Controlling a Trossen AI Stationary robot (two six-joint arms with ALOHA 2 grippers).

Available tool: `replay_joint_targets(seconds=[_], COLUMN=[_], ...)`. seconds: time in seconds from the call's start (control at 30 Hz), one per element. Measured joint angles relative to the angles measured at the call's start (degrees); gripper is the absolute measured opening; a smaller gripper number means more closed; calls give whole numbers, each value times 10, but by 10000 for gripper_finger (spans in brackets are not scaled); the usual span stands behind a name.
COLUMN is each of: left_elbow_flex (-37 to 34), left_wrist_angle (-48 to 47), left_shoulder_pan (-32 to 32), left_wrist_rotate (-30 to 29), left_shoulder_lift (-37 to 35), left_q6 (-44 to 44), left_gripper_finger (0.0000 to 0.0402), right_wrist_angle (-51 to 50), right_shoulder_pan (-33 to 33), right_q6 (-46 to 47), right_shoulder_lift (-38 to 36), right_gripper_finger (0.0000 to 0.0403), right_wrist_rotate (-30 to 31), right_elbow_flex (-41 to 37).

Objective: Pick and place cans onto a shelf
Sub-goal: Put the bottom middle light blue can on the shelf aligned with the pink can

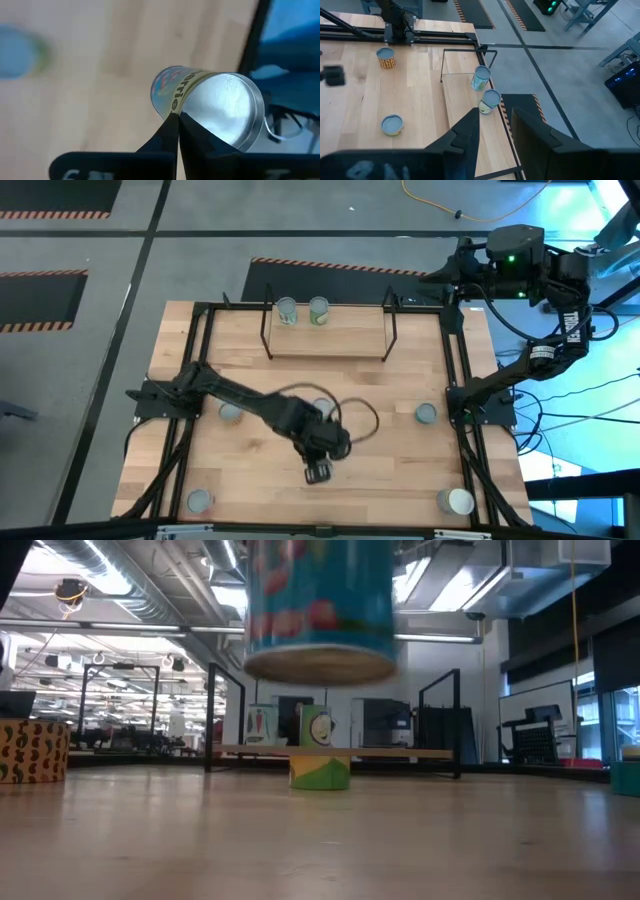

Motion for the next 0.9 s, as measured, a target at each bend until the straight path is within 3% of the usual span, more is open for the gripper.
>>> replay_joint_targets(seconds=[0.37,0.67,0.9], left_elbow_flex=[1,1,1], left_wrist_angle=[-68,-114,-119], left_shoulder_pan=[109,209,296], left_wrist_rotate=[-58,-101,-100], left_shoulder_lift=[-105,-170,-185], left_q6=[-15,88,196], left_gripper_finger=[0,0,0], right_wrist_angle=[0,1,4], right_shoulder_pan=[0,0,0], right_q6=[0,0,0], right_shoulder_lift=[0,0,0], right_gripper_finger=[117,117,117], right_wrist_rotate=[0,0,0], right_elbow_flex=[0,0,0])
